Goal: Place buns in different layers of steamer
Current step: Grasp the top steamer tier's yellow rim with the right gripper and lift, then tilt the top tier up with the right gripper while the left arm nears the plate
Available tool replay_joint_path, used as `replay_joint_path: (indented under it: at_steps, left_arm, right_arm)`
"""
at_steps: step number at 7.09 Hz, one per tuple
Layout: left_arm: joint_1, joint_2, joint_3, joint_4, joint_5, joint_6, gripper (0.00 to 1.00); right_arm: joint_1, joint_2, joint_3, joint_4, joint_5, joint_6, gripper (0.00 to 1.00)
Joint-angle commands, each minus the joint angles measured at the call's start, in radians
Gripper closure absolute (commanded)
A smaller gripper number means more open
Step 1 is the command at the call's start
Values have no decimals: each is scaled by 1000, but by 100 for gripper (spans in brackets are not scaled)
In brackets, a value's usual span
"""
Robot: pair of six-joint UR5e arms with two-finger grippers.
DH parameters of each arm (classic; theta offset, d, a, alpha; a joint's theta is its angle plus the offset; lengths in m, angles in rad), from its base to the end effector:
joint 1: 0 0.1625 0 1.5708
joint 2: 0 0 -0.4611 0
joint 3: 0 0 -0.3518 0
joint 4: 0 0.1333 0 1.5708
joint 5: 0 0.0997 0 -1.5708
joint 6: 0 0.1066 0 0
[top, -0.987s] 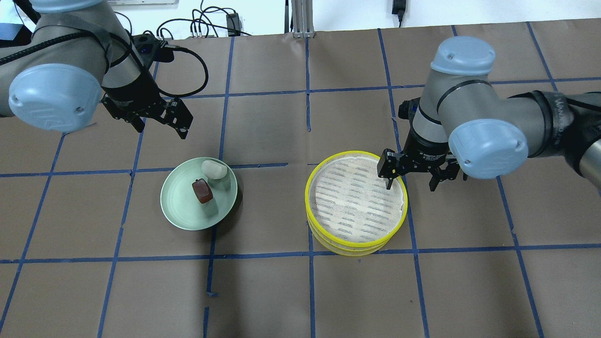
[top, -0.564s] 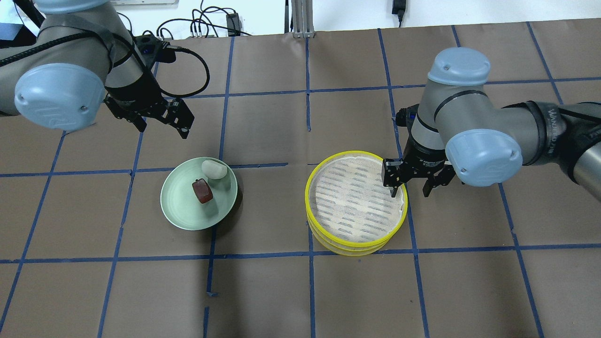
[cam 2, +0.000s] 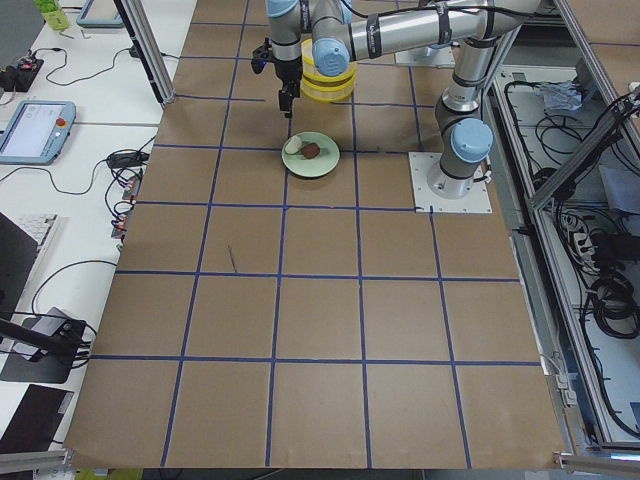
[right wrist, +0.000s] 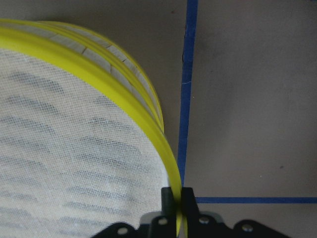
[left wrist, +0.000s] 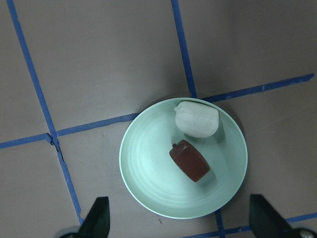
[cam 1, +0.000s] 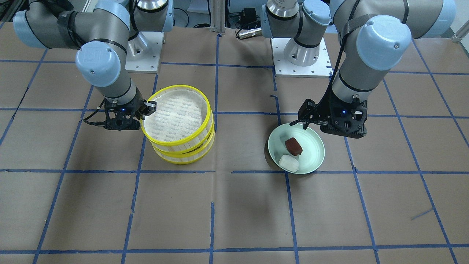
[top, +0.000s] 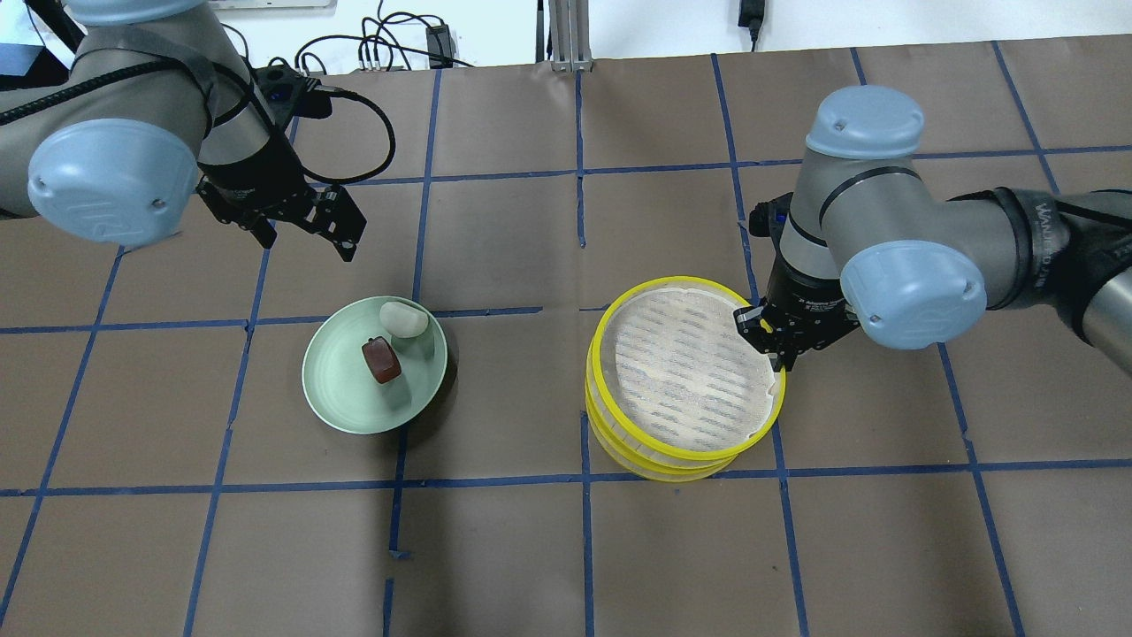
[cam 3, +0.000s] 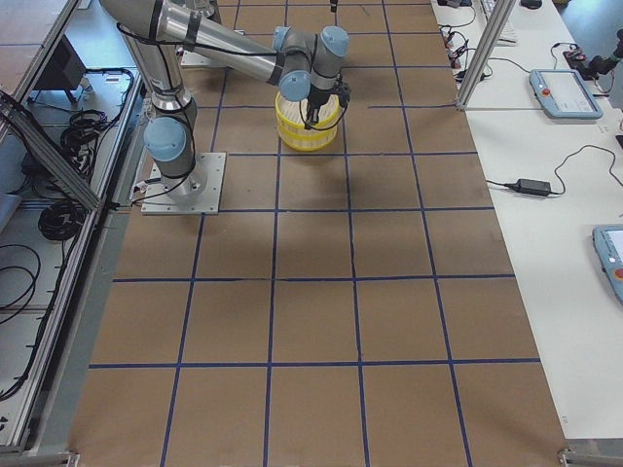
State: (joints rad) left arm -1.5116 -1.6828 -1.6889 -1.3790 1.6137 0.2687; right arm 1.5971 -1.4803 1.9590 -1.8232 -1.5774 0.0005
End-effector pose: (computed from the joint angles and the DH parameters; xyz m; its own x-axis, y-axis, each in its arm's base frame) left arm -0.0995 -0.4964 0.4302 -0.9773 0.2094 -0.0312 0.2078 0.9770 0.0483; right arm 0.1438 -0.4235 0.3334 -0.9996 -0.0273 0.0066 -0.0251 0.9742 0.2244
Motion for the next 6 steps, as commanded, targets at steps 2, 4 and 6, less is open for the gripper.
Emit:
replay_joint_path:
  at_steps: [2, 4, 6]
  left_arm:
    - [-1, 0, 2, -2, 0, 0, 0]
    - [-1, -5, 0, 0, 0, -20, 0]
    - [-2, -40, -6, 27, -6, -40, 0]
  right_arm:
    - [4, -17, -40, 22, -9, -4, 98]
    - [-9, -69, -109, 137, -77, -46, 98]
    - [-23, -107, -181, 241, -111, -65, 97]
